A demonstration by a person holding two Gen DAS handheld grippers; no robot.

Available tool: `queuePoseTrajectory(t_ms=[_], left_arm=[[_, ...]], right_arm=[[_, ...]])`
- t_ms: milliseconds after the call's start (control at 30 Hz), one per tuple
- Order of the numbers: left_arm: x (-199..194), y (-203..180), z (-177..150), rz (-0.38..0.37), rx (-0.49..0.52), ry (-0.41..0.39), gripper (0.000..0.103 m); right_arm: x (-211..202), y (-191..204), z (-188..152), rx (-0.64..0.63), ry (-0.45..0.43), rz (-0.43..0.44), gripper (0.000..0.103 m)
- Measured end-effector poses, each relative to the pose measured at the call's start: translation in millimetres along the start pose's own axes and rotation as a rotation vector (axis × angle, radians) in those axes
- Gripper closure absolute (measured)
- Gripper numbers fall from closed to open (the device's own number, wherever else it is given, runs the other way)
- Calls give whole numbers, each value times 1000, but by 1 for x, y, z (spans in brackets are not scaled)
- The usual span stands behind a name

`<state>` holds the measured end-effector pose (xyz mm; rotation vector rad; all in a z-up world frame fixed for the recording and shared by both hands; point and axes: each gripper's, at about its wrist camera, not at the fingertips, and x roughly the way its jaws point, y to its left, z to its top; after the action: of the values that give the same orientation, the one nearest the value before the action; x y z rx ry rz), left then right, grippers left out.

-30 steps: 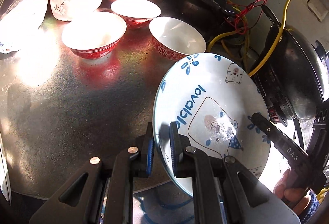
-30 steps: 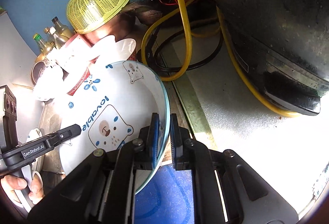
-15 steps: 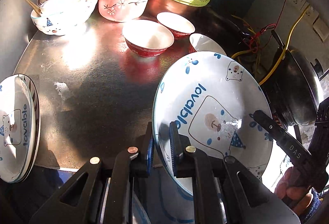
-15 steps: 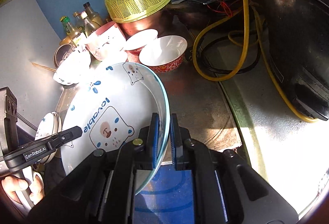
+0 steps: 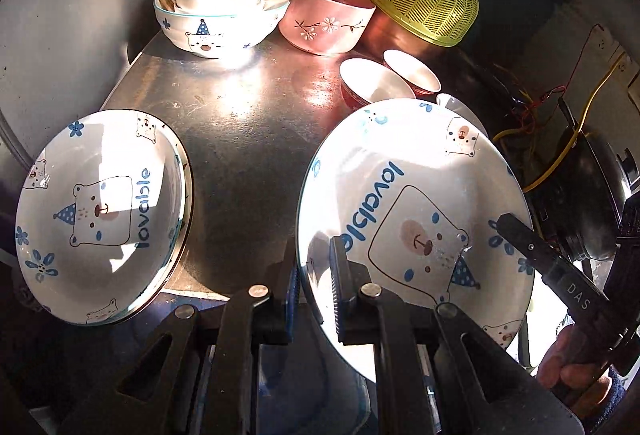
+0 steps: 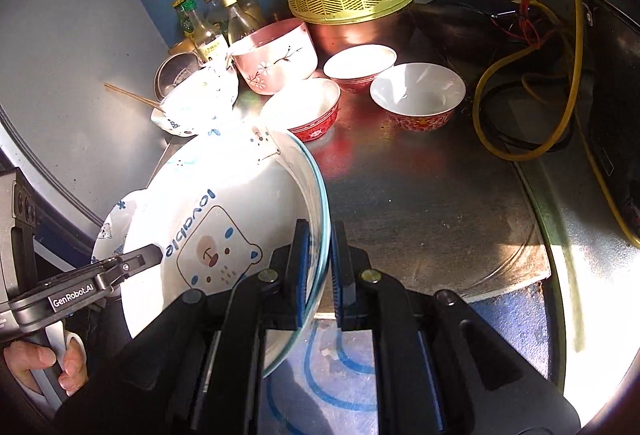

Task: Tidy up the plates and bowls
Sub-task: 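Lift the bear plate with both grippers and carry it to the plate stack, then lower the bear plate onto the stack and open both grippers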

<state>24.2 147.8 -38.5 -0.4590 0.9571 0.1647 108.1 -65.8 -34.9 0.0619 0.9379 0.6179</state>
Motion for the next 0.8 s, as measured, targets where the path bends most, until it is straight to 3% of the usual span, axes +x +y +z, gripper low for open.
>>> queuePoseTrajectory(t_ms=[800], left_arm=[[-37, 119, -10, 137, -206, -50, 91]], right_arm=[[63, 108, 0, -180, 107, 145, 92]])
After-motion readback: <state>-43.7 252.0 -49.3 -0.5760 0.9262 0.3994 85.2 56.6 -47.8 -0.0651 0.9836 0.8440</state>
